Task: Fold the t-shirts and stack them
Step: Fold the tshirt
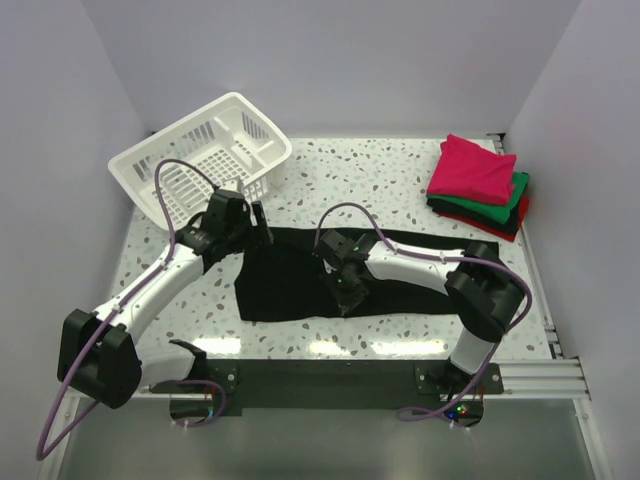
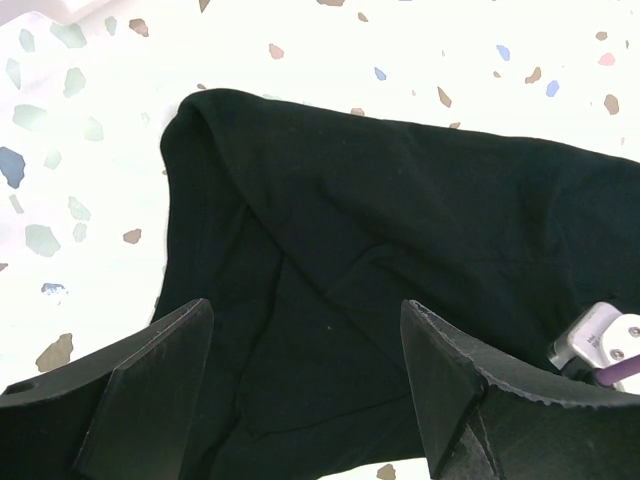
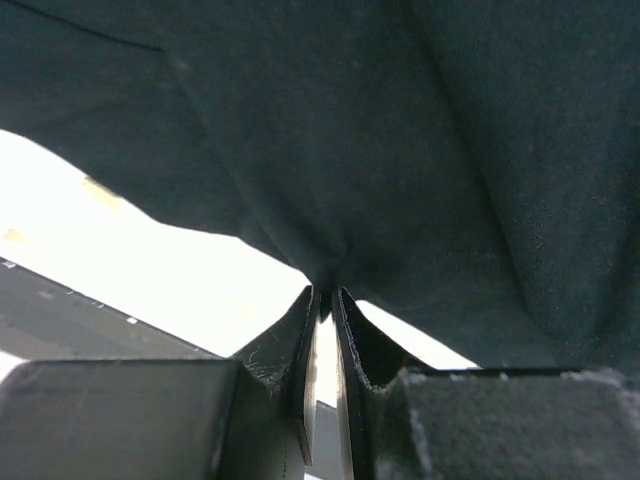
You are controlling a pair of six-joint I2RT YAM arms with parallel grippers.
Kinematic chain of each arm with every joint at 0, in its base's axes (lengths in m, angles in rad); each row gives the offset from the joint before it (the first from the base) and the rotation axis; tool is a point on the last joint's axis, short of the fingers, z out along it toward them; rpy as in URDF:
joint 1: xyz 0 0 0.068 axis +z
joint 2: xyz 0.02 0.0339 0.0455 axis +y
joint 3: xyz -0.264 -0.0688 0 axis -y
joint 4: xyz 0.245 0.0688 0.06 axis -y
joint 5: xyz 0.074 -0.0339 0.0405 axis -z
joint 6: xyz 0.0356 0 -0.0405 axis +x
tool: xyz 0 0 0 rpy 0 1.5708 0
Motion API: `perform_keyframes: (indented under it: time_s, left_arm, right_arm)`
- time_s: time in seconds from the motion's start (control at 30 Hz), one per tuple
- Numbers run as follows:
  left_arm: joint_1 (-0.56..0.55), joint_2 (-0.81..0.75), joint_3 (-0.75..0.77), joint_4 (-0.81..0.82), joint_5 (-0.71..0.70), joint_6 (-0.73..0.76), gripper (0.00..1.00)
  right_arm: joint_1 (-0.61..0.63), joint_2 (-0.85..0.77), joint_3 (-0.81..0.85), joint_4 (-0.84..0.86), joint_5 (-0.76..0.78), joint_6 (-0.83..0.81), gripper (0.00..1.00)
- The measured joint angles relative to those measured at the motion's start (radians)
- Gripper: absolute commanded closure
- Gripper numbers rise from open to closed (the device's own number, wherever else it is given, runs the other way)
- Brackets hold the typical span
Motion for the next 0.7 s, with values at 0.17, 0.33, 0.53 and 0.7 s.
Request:
perform_keyframes:
  time_s: [0.17,0.33,0.53,0.7]
  left_arm:
    - [0.000,0.000,0.000,0.000,0.002,0.000,0.19]
    - [0.000,0.002,0.000,0.001,0.003,0.000,0.19]
    - [0.000,0.012,0.000,0.001,0.008,-0.001,0.19]
    - [0.000,0.015,0.000,0.002,0.010,-0.001,0.19]
  right_arm:
    - [0.000,0.000,0.056,-0.042,-0.031,-0.020,0.86]
    - [0.001,0.000,0.088,-0.065,-0.087,-0.051,0.86]
    - [0.016,0.007,0.119,-0.064,-0.190,-0.082,0.86]
    - [0.031,0.047,0.137,-0.065,-0.252,-0.105,0.86]
